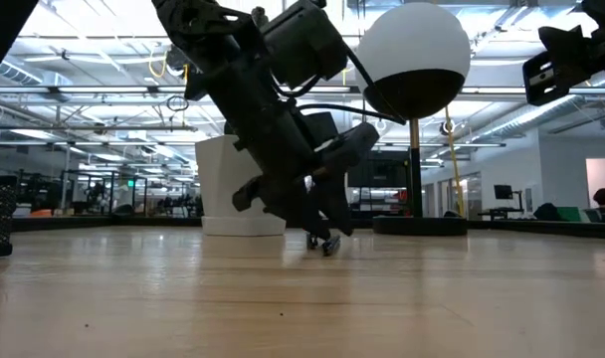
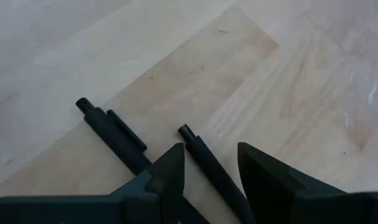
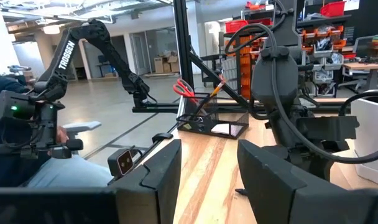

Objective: Pick and place office supplies into organizer
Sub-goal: Put the right pen in the desk organizer

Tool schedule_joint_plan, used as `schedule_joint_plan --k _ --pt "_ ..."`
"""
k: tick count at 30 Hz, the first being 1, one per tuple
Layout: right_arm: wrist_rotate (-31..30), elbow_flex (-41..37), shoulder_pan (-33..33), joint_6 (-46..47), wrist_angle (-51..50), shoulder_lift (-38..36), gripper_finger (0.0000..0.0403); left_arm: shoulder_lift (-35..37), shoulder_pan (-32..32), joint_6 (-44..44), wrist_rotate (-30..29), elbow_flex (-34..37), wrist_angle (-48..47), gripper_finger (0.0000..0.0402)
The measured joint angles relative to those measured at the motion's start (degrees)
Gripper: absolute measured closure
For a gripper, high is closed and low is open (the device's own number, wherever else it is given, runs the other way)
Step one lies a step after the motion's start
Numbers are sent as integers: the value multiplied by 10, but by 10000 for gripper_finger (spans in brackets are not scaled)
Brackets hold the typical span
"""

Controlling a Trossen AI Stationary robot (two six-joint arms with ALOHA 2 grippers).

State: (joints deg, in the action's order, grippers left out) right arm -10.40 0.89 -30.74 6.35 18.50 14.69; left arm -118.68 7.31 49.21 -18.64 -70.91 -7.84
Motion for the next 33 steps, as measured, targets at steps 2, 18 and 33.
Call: schedule_joint_plan --k 2,18,33 --pt "0 0 0 0 1 1 250 0 0 0 0 0 -10 245" --pt "0 0 0 0 0 2 250 -1 28 -114 10 1 -39 270" --pt "0 0 0 0 0 2 250 -5 62 -126 74 3 56 362"
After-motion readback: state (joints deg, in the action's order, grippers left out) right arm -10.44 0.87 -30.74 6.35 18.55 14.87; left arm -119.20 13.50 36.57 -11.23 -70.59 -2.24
